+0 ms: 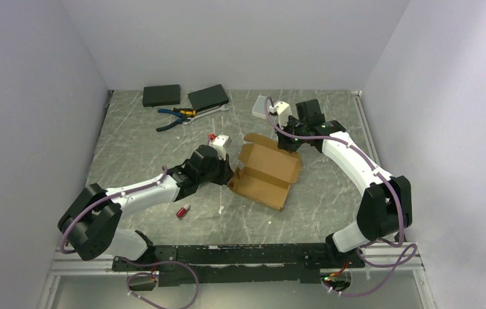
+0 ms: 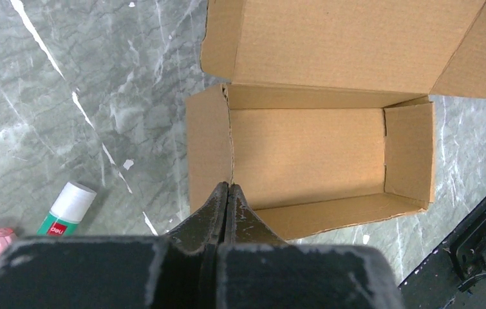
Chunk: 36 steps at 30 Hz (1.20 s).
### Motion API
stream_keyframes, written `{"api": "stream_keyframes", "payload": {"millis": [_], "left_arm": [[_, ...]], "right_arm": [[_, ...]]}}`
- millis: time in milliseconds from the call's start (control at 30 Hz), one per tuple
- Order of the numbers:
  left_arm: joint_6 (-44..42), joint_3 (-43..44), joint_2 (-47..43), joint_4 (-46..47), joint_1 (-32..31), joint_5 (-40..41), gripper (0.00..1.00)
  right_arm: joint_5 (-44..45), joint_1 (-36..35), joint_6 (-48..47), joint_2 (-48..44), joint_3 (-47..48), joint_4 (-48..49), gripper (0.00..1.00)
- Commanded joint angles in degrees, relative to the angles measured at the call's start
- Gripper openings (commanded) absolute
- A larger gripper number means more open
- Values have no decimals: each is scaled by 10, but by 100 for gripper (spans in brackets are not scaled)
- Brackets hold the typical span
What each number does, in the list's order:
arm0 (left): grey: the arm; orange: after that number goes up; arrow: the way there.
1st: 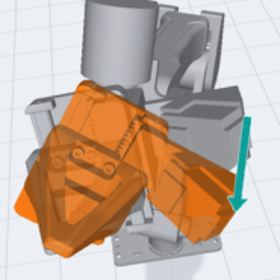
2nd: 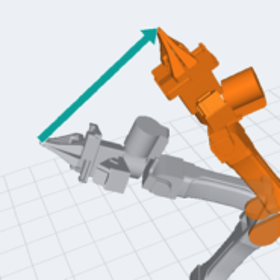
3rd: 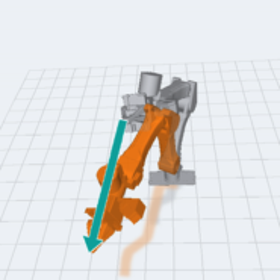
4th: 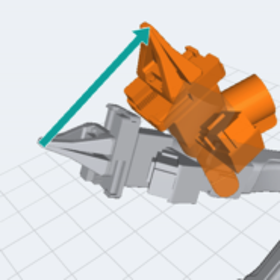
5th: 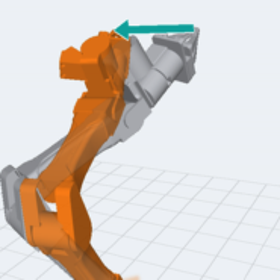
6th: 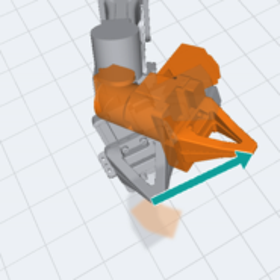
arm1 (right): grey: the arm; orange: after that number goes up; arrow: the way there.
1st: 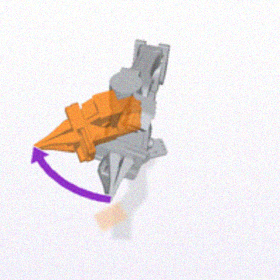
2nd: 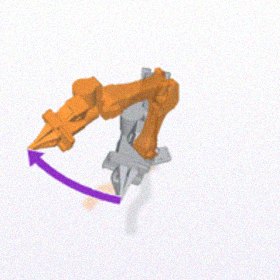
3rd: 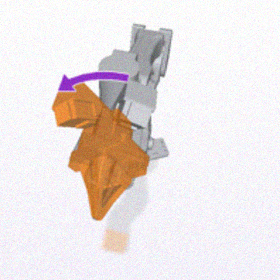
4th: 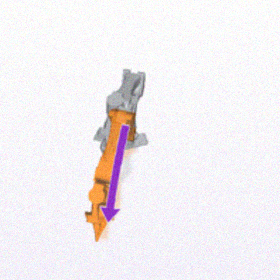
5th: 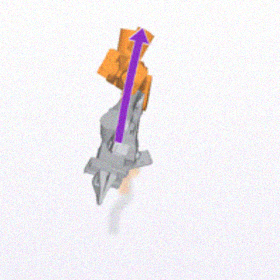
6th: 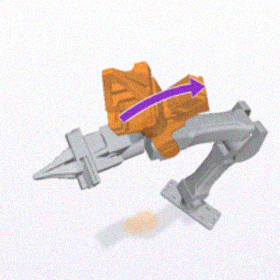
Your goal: Fold the paper box
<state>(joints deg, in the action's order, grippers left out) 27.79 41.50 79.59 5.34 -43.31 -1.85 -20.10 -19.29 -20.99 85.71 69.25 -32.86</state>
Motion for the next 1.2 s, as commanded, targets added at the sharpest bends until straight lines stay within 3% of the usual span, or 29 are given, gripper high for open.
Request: {"api": "stream_keyframes", "payload": {"millis": [0,467,700,833,1000,1167], "left_arm": [[-25,37,9,14,-2,-31,0],[-41,140,81,-82,-2,-101,0],[-29,151,110,-106,0,-84,26],[-24,150,110,-111,13,-92,33],[-26,136,93,-102,35,-114,35],[-31,93,4,-98,76,-76,50]], "right_arm": [[-35,-7,8,-2,3,22,0],[-55,-11,-2,-10,-1,25,0],[-53,-12,-5,-10,-2,24,0],[-53,-12,-5,-10,-3,24,0],[-50,-12,-10,-10,-3,23,0],[-49,-12,-11,-10,-4,24,0]]}}
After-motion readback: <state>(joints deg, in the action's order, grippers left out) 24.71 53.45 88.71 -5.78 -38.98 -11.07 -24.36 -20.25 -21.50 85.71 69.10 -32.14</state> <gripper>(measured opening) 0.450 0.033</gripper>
